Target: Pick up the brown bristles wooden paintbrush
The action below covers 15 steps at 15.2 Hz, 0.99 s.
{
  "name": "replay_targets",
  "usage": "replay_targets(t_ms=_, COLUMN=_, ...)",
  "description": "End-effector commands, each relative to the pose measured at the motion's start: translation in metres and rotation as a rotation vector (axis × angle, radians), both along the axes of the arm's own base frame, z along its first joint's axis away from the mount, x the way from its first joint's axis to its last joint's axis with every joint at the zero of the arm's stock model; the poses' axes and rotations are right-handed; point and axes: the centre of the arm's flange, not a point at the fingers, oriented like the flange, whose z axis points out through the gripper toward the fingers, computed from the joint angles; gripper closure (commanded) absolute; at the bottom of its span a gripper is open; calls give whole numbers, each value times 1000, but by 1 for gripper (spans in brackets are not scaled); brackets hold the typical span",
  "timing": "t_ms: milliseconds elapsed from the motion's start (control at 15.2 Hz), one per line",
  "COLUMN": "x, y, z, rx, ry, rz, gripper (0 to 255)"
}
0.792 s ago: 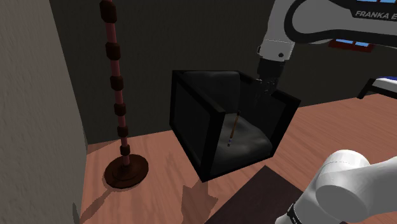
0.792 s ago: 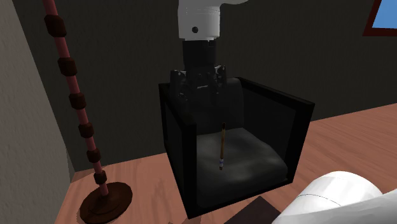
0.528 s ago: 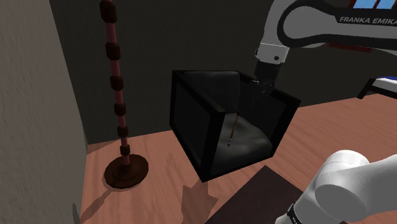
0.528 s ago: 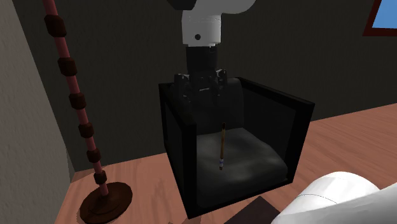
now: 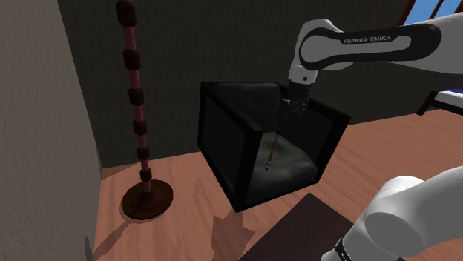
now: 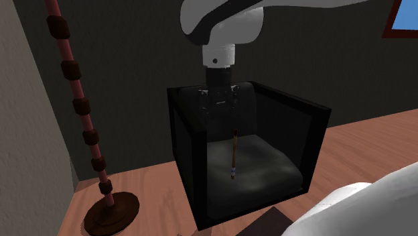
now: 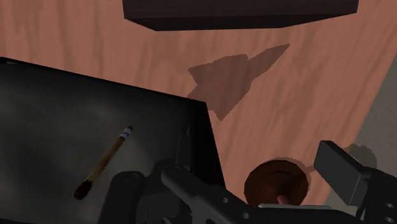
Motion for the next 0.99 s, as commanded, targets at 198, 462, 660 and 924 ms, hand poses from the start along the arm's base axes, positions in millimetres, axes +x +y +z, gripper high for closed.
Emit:
replay_targets(t_ms=198, x=35, y=-47, z=-33, rx=1, ry=7, rz=-39, gripper=0)
replay_targets(t_ms=462, x=63, y=-85, z=-60, rx=2, ry=13, rz=-70, gripper=0)
replay_targets(t_ms=660, x=82, y=-113, z=-80, rx=4, ry=18, rz=-93, gripper=0)
replay_targets(t_ms=924, x=107, y=-153, z=-107, rx=5, ry=24, rz=-123, gripper=0)
